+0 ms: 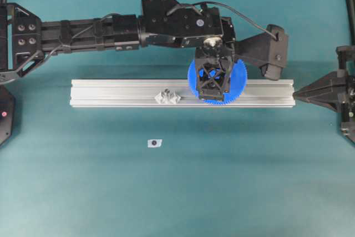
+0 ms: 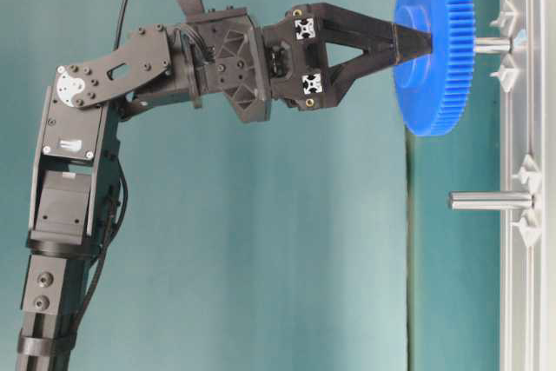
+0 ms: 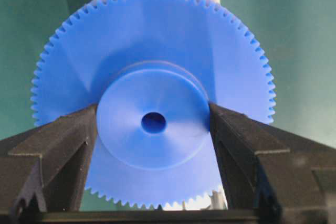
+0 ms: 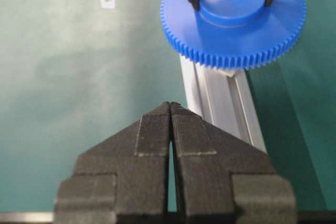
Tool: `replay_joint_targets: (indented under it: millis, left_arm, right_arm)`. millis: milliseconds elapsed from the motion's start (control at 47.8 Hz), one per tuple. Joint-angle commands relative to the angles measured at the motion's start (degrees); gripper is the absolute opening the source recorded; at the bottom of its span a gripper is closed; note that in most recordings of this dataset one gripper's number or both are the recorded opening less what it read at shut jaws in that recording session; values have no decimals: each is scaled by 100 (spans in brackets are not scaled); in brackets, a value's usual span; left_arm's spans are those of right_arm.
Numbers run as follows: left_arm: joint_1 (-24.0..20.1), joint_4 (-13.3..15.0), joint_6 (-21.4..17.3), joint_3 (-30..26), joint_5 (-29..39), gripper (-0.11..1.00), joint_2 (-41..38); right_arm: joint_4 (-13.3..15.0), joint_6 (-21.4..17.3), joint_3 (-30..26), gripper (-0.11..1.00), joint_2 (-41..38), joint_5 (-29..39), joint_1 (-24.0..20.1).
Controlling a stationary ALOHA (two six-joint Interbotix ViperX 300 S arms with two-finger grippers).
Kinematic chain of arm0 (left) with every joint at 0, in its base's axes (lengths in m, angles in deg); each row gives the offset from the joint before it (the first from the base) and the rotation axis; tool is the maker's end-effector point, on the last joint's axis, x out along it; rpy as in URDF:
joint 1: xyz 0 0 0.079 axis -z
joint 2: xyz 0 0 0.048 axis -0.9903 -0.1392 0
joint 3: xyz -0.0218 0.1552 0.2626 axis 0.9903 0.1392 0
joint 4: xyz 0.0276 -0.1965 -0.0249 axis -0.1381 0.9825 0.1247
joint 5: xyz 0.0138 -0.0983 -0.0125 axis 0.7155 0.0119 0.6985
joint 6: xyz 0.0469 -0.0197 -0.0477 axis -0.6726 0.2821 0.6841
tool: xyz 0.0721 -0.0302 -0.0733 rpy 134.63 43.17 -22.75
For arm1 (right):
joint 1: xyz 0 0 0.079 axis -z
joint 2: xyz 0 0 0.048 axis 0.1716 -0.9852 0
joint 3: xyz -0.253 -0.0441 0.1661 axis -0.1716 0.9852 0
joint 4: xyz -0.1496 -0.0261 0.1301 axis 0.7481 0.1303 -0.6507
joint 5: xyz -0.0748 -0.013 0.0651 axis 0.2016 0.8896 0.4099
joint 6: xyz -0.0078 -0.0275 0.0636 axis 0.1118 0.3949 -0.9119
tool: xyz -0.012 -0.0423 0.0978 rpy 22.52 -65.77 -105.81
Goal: Find the location of the shaft and insert the large gear.
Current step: 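Align the gear's center hole with the shaft and push it on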
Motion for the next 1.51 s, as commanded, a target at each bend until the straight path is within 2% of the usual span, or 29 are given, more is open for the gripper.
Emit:
replay_joint_targets:
  millis: [0, 878, 1484]
  left_arm:
    - [-158, -26, -53, -26, -35, 71, 123]
    - [-343, -26, -211, -105, -9, 71, 88]
    - [-299, -18, -114, -193, -44, 71, 88]
  right_arm:
    - [9, -53, -53, -2, -26, -44, 9]
    - [9, -70, -53, -2, -26, -62, 9]
    - [9, -70, -53, -2, -26, -70, 9]
